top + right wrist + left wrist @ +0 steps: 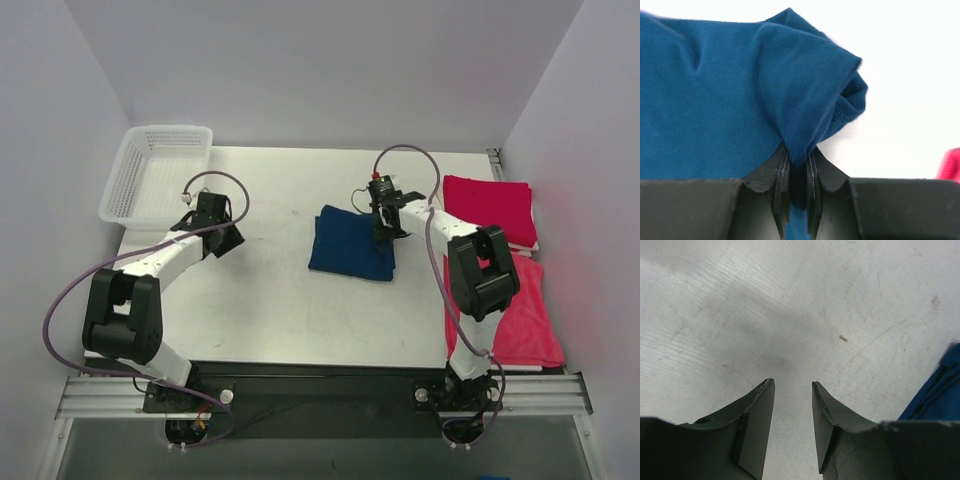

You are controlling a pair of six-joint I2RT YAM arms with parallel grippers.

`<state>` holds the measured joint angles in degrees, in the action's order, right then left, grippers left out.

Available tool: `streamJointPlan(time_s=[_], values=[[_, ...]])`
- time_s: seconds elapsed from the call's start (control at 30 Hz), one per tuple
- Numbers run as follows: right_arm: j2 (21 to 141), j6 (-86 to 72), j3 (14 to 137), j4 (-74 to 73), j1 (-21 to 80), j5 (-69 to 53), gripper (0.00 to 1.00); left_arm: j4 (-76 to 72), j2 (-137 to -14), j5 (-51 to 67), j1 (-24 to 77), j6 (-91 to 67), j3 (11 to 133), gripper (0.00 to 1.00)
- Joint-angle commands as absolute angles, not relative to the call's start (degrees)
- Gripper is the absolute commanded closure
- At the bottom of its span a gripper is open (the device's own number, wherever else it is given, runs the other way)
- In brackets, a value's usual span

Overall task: Fold and stack the t-shirts
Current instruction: Put the neatly folded tshirt into the corner of the board with the right arm

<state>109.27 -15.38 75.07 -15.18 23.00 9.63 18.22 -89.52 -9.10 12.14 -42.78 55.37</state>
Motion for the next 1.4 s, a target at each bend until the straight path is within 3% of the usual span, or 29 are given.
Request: streamJointPlan(time_s=[0.0, 0.33, 1.37], values=[[105.7, -9.8, 79.8, -19.8, 21.0, 17.0, 1.0, 16.2, -89.2, -8.2, 11.9, -42.1, 56.1, 0.54], [108.5, -3.4, 93.9, -26.0, 13.3, 25.2, 1.0, 16.3, -90.7, -7.2, 11.9, -41.9, 57.4, 0.54], [99.7, 1.0, 101.6, -25.9, 8.4, 31.6, 1.0, 16.4, -94.2, -6.9, 12.4, -41.7, 58.6, 0.54]])
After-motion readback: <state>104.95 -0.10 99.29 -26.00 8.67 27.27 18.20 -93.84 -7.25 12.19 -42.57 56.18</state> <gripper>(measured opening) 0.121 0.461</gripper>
